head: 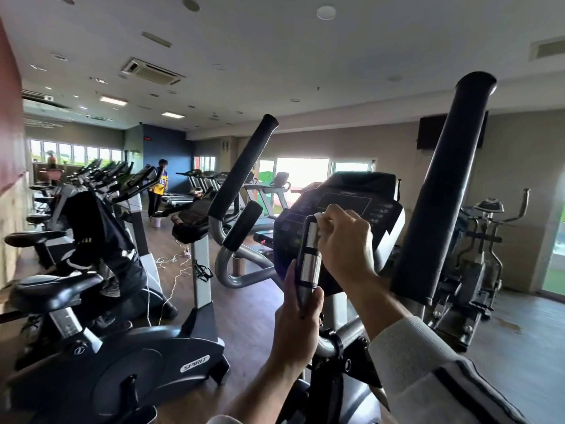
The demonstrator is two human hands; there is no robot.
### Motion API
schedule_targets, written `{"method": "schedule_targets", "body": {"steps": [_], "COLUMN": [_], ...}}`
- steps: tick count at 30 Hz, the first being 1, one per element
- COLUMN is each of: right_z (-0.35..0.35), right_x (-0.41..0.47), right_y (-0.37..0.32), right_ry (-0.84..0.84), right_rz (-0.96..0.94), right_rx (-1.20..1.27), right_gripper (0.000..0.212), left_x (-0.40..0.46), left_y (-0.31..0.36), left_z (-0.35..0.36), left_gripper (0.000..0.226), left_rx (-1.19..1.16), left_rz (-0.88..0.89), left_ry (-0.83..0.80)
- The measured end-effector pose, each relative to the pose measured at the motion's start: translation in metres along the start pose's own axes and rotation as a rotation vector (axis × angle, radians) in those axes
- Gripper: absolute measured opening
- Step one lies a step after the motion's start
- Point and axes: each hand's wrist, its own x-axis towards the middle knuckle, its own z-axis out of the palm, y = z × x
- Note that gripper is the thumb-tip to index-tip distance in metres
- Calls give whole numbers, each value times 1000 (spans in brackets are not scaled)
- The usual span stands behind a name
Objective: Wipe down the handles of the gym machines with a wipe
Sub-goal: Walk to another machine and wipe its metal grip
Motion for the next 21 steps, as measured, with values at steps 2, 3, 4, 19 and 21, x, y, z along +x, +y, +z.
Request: {"method": "schedule_targets", "body": {"steps": [2,3,4,19,21], "right_z": [-2,-4,-6,-15,-17], "right_x": [-1,-5,-13,5,-7], "right_y": [-1,-1,-1,-13,-14], "right_ry": [0,-3,-6,-179,-191], "right_rz": [-34,-55,-78,-109,-131], "right_rx": [-25,-31,-37,-107,-115], "right_gripper": [16,17,17,21,18], "left_x": [0,0,1,-1,-1], "left_y": [-1,-1,-2,5,5], "left_z": [0,1,1,-1,-2], "left_gripper": [60,60,60,60,61], "left_rx": [-3,-4,-1,9,15], "left_rz": [-3,-6,-7,-46,-59], "left_ry": [9,15,19,1,0]}}
